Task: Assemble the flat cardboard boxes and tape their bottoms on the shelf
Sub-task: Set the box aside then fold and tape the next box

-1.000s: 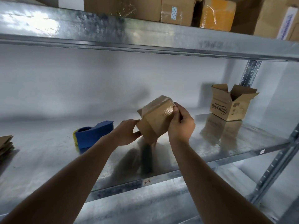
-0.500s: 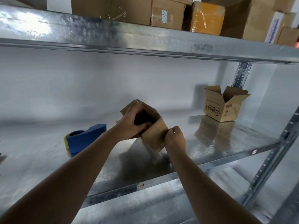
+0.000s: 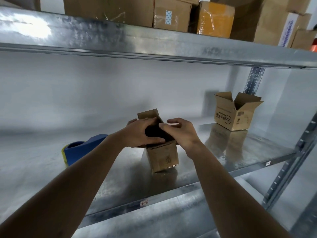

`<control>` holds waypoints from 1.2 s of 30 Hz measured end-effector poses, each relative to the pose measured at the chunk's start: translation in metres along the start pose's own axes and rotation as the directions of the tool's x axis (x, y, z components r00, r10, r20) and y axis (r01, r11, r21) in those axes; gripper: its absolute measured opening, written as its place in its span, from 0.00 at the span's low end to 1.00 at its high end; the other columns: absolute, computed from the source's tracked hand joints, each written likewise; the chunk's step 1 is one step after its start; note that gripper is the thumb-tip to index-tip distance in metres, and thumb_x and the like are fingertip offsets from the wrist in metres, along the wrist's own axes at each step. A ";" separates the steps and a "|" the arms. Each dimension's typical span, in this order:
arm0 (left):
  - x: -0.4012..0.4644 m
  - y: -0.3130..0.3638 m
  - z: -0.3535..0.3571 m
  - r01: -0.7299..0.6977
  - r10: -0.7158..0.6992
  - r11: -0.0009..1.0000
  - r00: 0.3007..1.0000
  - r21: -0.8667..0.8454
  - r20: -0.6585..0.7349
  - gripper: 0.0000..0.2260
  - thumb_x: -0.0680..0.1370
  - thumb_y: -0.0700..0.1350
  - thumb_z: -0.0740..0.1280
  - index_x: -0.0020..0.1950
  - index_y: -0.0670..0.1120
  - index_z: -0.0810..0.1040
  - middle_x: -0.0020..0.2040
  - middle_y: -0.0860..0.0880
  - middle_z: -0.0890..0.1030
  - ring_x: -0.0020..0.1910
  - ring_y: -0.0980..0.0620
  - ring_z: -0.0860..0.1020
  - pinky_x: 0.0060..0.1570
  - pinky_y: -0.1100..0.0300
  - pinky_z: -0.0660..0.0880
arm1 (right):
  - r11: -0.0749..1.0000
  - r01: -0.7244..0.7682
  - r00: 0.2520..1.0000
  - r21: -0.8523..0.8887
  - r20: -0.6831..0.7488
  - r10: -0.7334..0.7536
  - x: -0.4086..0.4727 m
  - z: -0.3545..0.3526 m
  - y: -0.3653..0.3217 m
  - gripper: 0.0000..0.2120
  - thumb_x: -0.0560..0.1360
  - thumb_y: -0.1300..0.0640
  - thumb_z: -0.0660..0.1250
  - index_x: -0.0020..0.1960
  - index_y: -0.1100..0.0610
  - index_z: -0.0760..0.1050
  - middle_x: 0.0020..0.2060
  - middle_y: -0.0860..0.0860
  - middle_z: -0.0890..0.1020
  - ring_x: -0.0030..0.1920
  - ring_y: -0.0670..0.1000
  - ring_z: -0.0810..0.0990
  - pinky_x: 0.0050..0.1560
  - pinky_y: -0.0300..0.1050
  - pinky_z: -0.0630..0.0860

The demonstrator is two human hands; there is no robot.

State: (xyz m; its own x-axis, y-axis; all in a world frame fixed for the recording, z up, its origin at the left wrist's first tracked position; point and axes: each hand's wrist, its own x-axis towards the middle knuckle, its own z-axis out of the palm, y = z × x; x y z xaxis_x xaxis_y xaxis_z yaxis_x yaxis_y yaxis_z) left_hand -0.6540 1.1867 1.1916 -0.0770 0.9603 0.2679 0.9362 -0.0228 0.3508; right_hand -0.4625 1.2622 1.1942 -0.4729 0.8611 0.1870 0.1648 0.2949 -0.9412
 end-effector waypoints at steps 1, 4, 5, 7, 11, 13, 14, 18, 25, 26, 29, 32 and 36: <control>0.001 0.001 0.000 0.012 -0.011 0.997 1.000 0.070 -0.018 0.45 0.65 0.85 0.54 0.75 0.62 0.70 0.72 0.60 0.75 0.71 0.53 0.72 0.75 0.43 0.63 | 1.000 0.005 1.000 -0.021 -0.022 -0.005 0.000 -0.002 -0.002 0.19 0.70 0.38 0.74 0.57 0.45 0.82 0.48 0.45 0.85 0.50 0.48 0.85 0.56 0.54 0.84; 0.001 0.000 0.006 0.116 -0.106 0.973 0.993 0.199 -0.059 0.51 0.62 0.87 0.49 0.76 0.60 0.69 0.74 0.51 0.68 0.74 0.45 0.63 0.74 0.45 0.60 | 1.000 0.012 0.985 -0.009 -0.174 -0.013 0.000 -0.005 -0.002 0.10 0.79 0.46 0.65 0.55 0.47 0.82 0.49 0.46 0.84 0.47 0.50 0.83 0.53 0.57 0.84; 0.000 -0.001 0.009 0.154 -0.144 0.965 0.988 0.213 -0.065 0.52 0.61 0.88 0.48 0.75 0.59 0.71 0.72 0.48 0.68 0.71 0.44 0.63 0.72 0.46 0.63 | 1.000 0.003 0.978 -0.019 -0.210 -0.007 0.001 -0.005 -0.001 0.10 0.81 0.50 0.62 0.58 0.47 0.81 0.52 0.48 0.83 0.48 0.51 0.82 0.54 0.58 0.84; -0.001 0.002 0.012 0.210 -0.196 0.949 0.977 0.236 -0.082 0.52 0.61 0.88 0.47 0.70 0.55 0.75 0.65 0.46 0.70 0.66 0.44 0.66 0.67 0.47 0.70 | 0.998 -0.006 0.970 -0.058 -0.245 -0.008 0.002 -0.006 0.002 0.19 0.81 0.58 0.58 0.68 0.47 0.78 0.58 0.52 0.82 0.51 0.55 0.82 0.57 0.56 0.83; 0.000 0.017 0.006 0.250 -0.234 0.931 0.968 0.265 -0.093 0.49 0.60 0.87 0.50 0.59 0.50 0.78 0.58 0.47 0.70 0.58 0.47 0.71 0.59 0.50 0.75 | 0.935 -0.045 0.977 -0.353 -0.212 -0.034 0.008 -0.014 -0.001 0.18 0.78 0.66 0.59 0.61 0.57 0.84 0.57 0.55 0.84 0.56 0.58 0.82 0.57 0.52 0.82; 0.002 0.023 0.001 0.239 -0.244 0.937 0.970 0.255 -0.015 0.45 0.60 0.87 0.53 0.53 0.51 0.79 0.58 0.48 0.71 0.59 0.47 0.71 0.58 0.49 0.75 | 0.802 -0.031 0.991 -0.596 -0.122 -0.053 0.008 -0.015 -0.004 0.13 0.77 0.66 0.62 0.57 0.59 0.82 0.58 0.55 0.82 0.56 0.59 0.82 0.55 0.53 0.82; 0.002 0.024 -0.001 0.232 -0.248 0.944 0.968 0.234 0.042 0.46 0.59 0.87 0.54 0.54 0.51 0.79 0.61 0.47 0.72 0.62 0.46 0.70 0.60 0.48 0.75 | 0.721 0.007 0.996 -0.692 -0.063 -0.071 0.006 -0.014 -0.005 0.11 0.77 0.64 0.64 0.58 0.58 0.79 0.61 0.53 0.79 0.58 0.60 0.80 0.55 0.54 0.81; -0.005 0.018 0.003 0.225 -0.267 0.951 0.943 0.214 0.197 0.61 0.57 0.88 0.54 0.78 0.48 0.66 0.78 0.48 0.60 0.78 0.43 0.56 0.74 0.43 0.65 | 0.367 0.190 0.981 -0.911 0.161 -0.108 0.001 -0.006 0.006 0.25 0.85 0.44 0.55 0.76 0.57 0.69 0.80 0.51 0.64 0.81 0.61 0.57 0.79 0.63 0.53; -0.014 0.021 0.012 0.339 -0.353 0.931 0.931 0.138 0.095 0.56 0.55 0.85 0.64 0.73 0.51 0.59 0.71 0.52 0.57 0.71 0.47 0.57 0.70 0.46 0.69 | 0.473 0.182 0.983 -0.862 0.165 -0.077 0.004 -0.006 0.032 0.33 0.85 0.37 0.47 0.84 0.54 0.54 0.84 0.54 0.56 0.83 0.57 0.53 0.80 0.60 0.56; -0.016 0.021 0.011 0.333 -0.349 0.931 0.932 0.149 0.098 0.55 0.56 0.85 0.65 0.72 0.52 0.60 0.70 0.51 0.58 0.70 0.48 0.59 0.69 0.47 0.70 | 0.500 0.171 0.985 -0.849 0.153 -0.078 0.003 -0.006 0.033 0.33 0.84 0.37 0.48 0.83 0.53 0.56 0.83 0.53 0.57 0.83 0.57 0.56 0.78 0.61 0.62; -0.022 0.031 0.005 0.312 -0.319 0.944 0.946 0.104 0.060 0.48 0.62 0.80 0.68 0.72 0.52 0.63 0.73 0.49 0.63 0.71 0.48 0.64 0.66 0.50 0.70 | 0.555 0.131 0.991 -0.821 0.099 -0.088 0.002 -0.004 0.031 0.32 0.84 0.37 0.52 0.81 0.53 0.61 0.81 0.52 0.64 0.78 0.57 0.65 0.73 0.60 0.69; -0.029 0.041 0.001 0.350 -0.355 0.934 0.931 0.075 0.079 0.43 0.69 0.74 0.69 0.74 0.49 0.66 0.83 0.44 0.51 0.82 0.36 0.49 0.78 0.44 0.57 | 0.615 0.071 0.997 -0.785 0.033 -0.073 -0.002 -0.001 0.030 0.31 0.83 0.38 0.54 0.81 0.52 0.62 0.81 0.51 0.63 0.73 0.61 0.71 0.69 0.58 0.72; -0.032 0.039 0.004 0.412 -0.394 0.907 0.903 -0.084 0.170 0.47 0.72 0.72 0.70 0.83 0.55 0.52 0.83 0.47 0.57 0.78 0.42 0.63 0.72 0.49 0.69 | 0.690 -0.028 0.996 -0.723 -0.077 -0.040 -0.007 0.006 0.032 0.32 0.80 0.37 0.56 0.81 0.48 0.61 0.82 0.47 0.57 0.70 0.62 0.73 0.65 0.58 0.73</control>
State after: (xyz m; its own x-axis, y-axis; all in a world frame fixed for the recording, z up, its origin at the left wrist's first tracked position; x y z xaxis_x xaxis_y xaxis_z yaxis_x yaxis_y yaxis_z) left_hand -0.6133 1.1563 1.1933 -0.3807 0.9234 -0.0486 0.7890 0.3518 0.5037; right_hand -0.4588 1.2630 1.1614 -0.4115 0.8776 0.2458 0.7528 0.4793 -0.4512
